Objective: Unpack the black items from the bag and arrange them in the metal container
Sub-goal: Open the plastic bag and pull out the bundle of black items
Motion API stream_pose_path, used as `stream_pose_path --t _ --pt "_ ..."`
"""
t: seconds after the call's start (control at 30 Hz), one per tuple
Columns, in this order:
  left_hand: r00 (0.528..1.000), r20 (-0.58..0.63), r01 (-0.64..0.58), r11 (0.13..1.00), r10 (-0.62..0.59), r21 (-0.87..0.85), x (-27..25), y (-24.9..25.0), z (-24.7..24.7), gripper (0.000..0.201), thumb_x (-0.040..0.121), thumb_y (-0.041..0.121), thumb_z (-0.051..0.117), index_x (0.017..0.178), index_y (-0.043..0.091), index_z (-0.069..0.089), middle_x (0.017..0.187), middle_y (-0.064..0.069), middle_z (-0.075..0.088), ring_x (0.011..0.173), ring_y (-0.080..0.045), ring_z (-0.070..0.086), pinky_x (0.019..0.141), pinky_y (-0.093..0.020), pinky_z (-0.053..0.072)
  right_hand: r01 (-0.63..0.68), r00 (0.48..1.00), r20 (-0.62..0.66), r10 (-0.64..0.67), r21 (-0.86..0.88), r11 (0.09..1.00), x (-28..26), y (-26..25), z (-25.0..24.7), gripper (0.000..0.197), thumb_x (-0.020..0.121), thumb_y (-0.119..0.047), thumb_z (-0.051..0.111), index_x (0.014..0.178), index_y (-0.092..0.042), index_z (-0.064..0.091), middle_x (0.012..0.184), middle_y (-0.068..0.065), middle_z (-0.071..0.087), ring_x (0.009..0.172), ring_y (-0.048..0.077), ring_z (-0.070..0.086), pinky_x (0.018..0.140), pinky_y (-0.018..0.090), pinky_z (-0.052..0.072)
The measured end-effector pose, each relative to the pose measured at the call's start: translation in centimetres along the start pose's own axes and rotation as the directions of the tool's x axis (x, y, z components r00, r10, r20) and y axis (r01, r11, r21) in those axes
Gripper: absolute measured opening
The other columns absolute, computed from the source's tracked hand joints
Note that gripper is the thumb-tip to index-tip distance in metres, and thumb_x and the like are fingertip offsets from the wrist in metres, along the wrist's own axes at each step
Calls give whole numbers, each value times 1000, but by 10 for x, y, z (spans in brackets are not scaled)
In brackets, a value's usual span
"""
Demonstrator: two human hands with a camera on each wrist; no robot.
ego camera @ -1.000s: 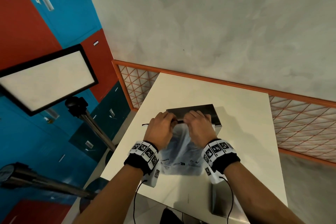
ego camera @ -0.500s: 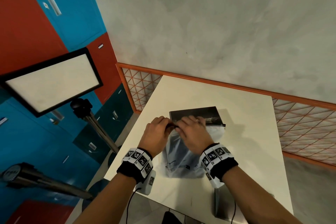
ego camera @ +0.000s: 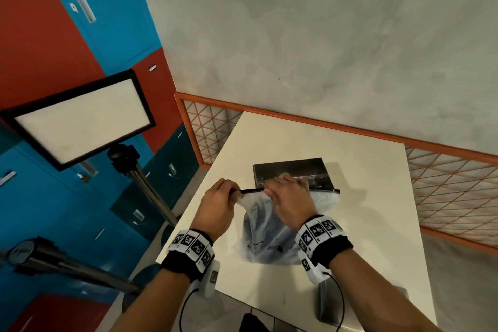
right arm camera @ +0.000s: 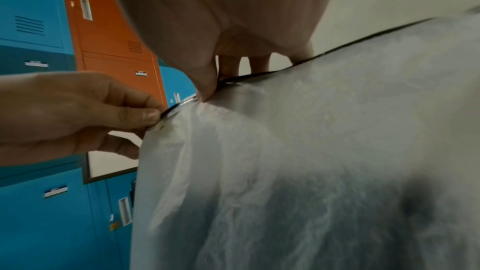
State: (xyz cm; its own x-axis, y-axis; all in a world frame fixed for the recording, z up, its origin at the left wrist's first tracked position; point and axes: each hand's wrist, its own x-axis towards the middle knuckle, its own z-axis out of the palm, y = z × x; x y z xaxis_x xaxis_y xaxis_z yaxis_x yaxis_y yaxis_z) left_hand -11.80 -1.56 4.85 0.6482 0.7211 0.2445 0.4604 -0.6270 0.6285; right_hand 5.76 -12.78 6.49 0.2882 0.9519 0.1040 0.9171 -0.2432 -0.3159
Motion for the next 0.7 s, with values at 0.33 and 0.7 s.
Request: stream_pose_path --t 0.33,0.7 --pt "1000 -25 5 997 -7 -71 -1 4 -9 10 90 4 67 90 14 68 87 7 66 77 -10 62 73 -26 54 -10 1000 -18 10 -2 1000 0 1 -1 21 101 -33 41 106 -28 61 102 -10 66 102 16 57 92 44 37" --pt "1000 -11 -19 995 18 -97 1 6 -15 28 84 -4 66 95 22 69 89 13 66 82 -8 63 75 -28 54 6 1000 -31 -5 10 1000 1 0 -1 19 101 -32 40 99 -28 58 96 -9 65 96 17 57 91 43 41"
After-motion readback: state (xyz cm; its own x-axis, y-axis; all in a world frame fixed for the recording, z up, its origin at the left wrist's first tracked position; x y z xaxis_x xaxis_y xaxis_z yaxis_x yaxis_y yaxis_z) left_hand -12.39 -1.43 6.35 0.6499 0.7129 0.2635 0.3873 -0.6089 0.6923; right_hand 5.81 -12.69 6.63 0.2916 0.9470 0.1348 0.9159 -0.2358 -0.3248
